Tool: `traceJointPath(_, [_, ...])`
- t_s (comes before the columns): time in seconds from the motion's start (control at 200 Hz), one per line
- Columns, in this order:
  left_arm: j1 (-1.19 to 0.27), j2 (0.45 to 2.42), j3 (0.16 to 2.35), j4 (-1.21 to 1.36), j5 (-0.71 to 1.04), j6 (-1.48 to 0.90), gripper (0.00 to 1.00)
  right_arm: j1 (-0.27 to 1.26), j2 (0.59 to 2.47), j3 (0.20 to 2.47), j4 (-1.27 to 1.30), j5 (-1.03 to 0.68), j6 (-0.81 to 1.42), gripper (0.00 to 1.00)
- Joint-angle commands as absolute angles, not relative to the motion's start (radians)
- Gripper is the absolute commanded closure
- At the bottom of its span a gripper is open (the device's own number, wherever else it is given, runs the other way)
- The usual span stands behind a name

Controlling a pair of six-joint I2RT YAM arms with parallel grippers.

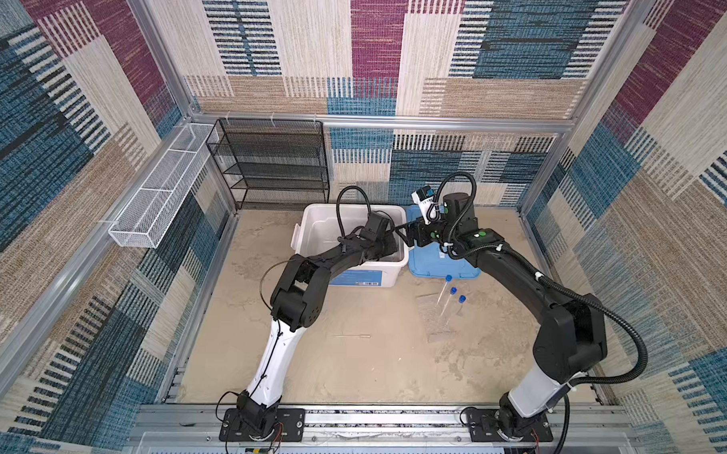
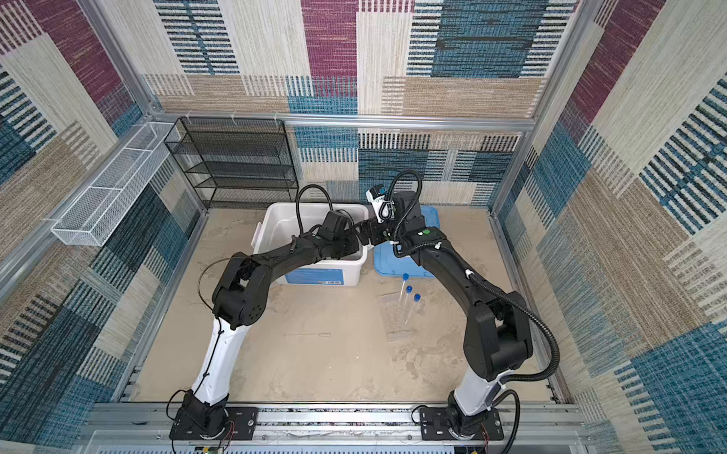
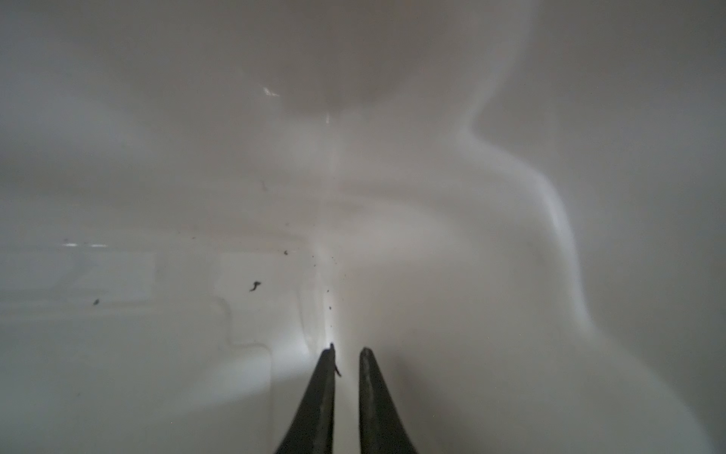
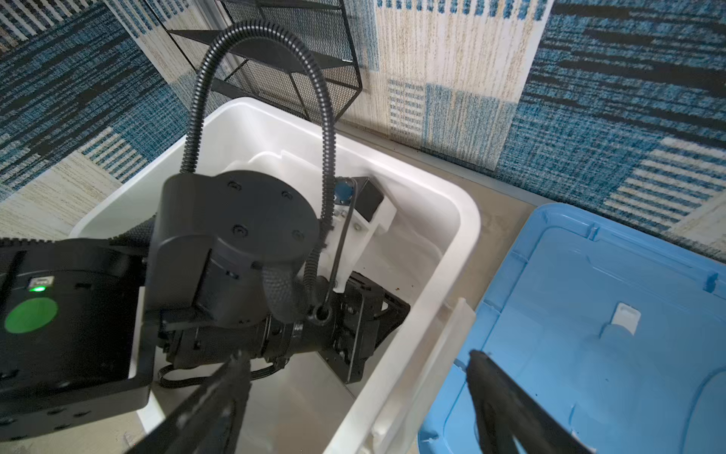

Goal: Organize the chemistry lab equipment
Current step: 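Lower the pipette into the bin and open left gripper, then lift left gripper out of the bin and move to the second pipette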

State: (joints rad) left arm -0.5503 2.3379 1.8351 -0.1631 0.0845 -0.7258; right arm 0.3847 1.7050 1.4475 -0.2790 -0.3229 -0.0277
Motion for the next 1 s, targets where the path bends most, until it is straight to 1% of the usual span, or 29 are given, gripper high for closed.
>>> traceJointPath(0.0, [-0.547,2.349,1.846,-0.195,0.079,-0.717,0.81,0.385,1.720,1.468,-0.287,-0.343,-0.028,0.13])
traceJointPath(0.095, [-0.549,2.353,1.847,-0.193,0.083,-0.712,0.79,0.385,1.727,1.474,-0.289,-0.349,-0.027,0.13])
traceJointPath(0.401, [-0.548,2.305,1.845,-0.201,0.069,-0.664,0.56,0.385,1.720,1.476,-0.288,-0.354,-0.023,0.13])
traceJointPath(0.491, [-0.548,2.280,1.847,-0.206,0.071,-0.648,0.43,0.385,1.711,1.476,-0.284,-0.361,-0.021,0.13])
traceJointPath(0.526, [-0.548,2.270,1.846,-0.209,0.068,-0.641,0.37,0.385,1.704,1.473,-0.281,-0.364,-0.021,0.13])
traceJointPath(0.571, [-0.548,2.254,1.841,-0.208,0.069,-0.637,0.32,0.385,1.694,1.465,-0.270,-0.367,-0.020,0.13])
traceJointPath(0.821, [-0.548,2.168,1.809,-0.209,0.050,-0.612,0.23,0.385,1.646,1.451,-0.242,-0.369,-0.015,0.12])
traceJointPath(0.997, [-0.546,2.060,1.747,-0.212,0.027,-0.573,0.15,0.386,1.585,1.428,-0.222,-0.365,-0.020,0.12])
